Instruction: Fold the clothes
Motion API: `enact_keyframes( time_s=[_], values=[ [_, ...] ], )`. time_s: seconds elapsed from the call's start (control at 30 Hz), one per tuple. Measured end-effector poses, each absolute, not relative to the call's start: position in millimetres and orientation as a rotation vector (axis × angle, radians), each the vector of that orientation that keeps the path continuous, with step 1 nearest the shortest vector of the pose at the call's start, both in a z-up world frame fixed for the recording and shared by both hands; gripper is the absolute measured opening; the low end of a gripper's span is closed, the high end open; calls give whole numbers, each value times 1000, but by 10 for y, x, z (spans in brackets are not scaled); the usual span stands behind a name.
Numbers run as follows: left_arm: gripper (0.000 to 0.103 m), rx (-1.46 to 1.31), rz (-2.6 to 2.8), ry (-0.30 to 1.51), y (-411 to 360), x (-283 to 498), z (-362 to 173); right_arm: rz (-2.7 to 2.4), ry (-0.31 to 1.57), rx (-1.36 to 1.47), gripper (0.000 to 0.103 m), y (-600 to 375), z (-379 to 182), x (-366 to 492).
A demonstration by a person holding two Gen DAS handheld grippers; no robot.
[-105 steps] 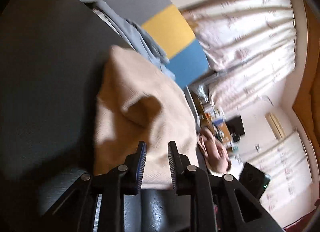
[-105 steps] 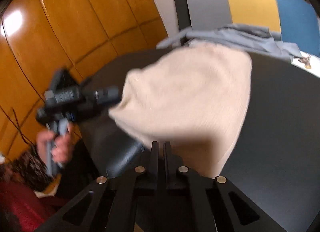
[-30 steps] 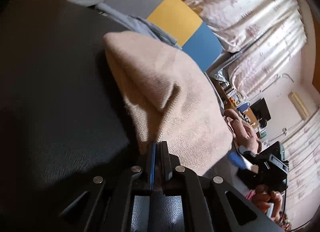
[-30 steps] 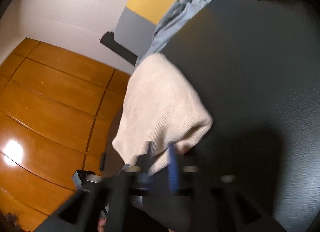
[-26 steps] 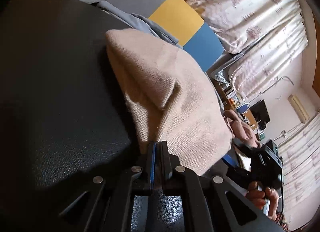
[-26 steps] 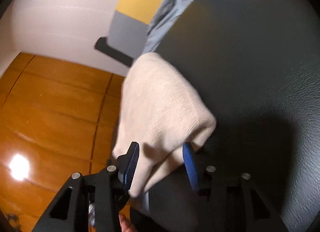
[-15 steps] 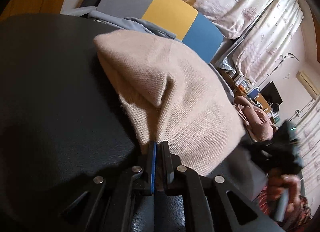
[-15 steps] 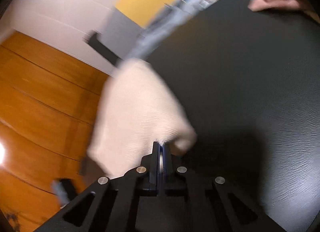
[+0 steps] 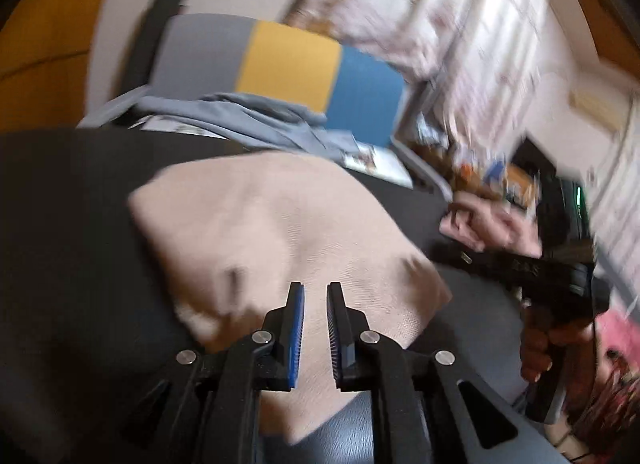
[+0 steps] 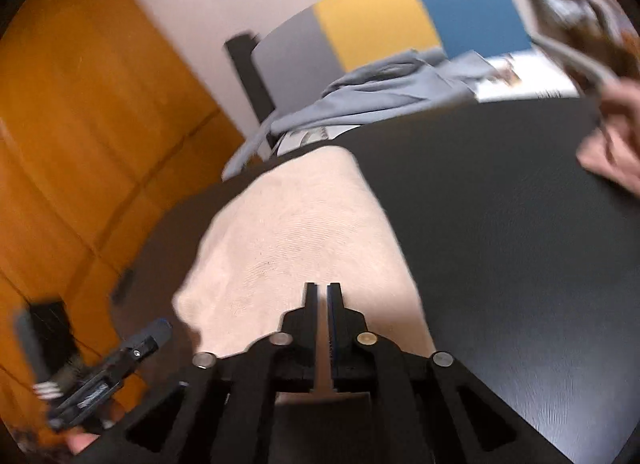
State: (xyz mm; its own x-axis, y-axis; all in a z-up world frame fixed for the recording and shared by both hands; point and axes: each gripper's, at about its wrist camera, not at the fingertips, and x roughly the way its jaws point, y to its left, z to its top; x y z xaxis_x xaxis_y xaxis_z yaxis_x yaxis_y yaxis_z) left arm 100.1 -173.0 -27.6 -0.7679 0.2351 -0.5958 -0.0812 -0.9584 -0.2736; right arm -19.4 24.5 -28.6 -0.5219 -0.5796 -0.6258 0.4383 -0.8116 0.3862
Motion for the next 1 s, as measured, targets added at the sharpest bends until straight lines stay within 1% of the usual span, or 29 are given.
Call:
enact_keyframes(
  time_s=[0.03, 0.1, 0.13, 0.2, 0.27, 0.3, 0.33, 0.43, 0.47, 0.53, 0.6, 0.63, 0.7, 0.83, 0.87, 0.93, 1.0],
  values=[
    [11, -1032, 2788, -278, -1633, 905, -340, -2332, -163, 1048, 20, 162, -325, -224],
    [11, -1128, 2788, -187, -1510, 757, -499, -2355, 4, 1080, 24, 42, -445, -246],
    [11, -1152, 2789, -167, -1513, 761, -601, -2352, 39, 1094, 24, 26, -492, -243],
    [15, -1099, 2803, -161, -1558, 850, -688, -2346, 31, 1089, 24, 71, -573, -139],
    [15, -1084, 2789, -178, -1654, 934, -719, -2332, 3, 1091, 24, 137, -660, -24],
    [15, -1085, 2771, -204, -1714, 952, -717, -2305, -49, 1105, 24, 206, -697, 47],
    [15, -1092, 2750, -231, -1777, 961, -705, -2276, -59, 1113, 24, 229, -687, 83],
    [13, -1097, 2721, -293, -1955, 990, -529, -2220, 39, 1077, 25, 204, -503, 120],
    [13, -1059, 2740, -291, -1981, 1003, -411, -2234, 29, 1043, 25, 208, -394, 45],
    [14, -922, 2807, -244, -1933, 950, -113, -2262, 10, 974, 26, 216, -178, -106],
    [16, -877, 2855, -171, -1815, 714, 65, -2284, 1, 921, 27, 195, 8, -270],
    [18, -914, 2883, -135, -1768, 543, 57, -2286, 25, 940, 27, 109, 19, -387],
    [18, -1000, 2929, -74, -1687, 214, 21, -2289, 73, 979, 27, -64, 40, -623],
    [19, -1260, 2936, -135, -1818, -169, -372, -2219, 240, 1028, 28, -524, -59, -955],
    [19, -1274, 2933, -174, -1883, -162, -453, -2205, 301, 1026, 30, -625, -104, -971],
    [19, -1219, 2923, -269, -2014, -95, -524, -2182, 411, 1020, 41, -811, -196, -999],
    [20, -1191, 2930, -257, -2070, -38, -577, -2200, 451, 1026, 42, -900, -290, -1014]
  ],
)
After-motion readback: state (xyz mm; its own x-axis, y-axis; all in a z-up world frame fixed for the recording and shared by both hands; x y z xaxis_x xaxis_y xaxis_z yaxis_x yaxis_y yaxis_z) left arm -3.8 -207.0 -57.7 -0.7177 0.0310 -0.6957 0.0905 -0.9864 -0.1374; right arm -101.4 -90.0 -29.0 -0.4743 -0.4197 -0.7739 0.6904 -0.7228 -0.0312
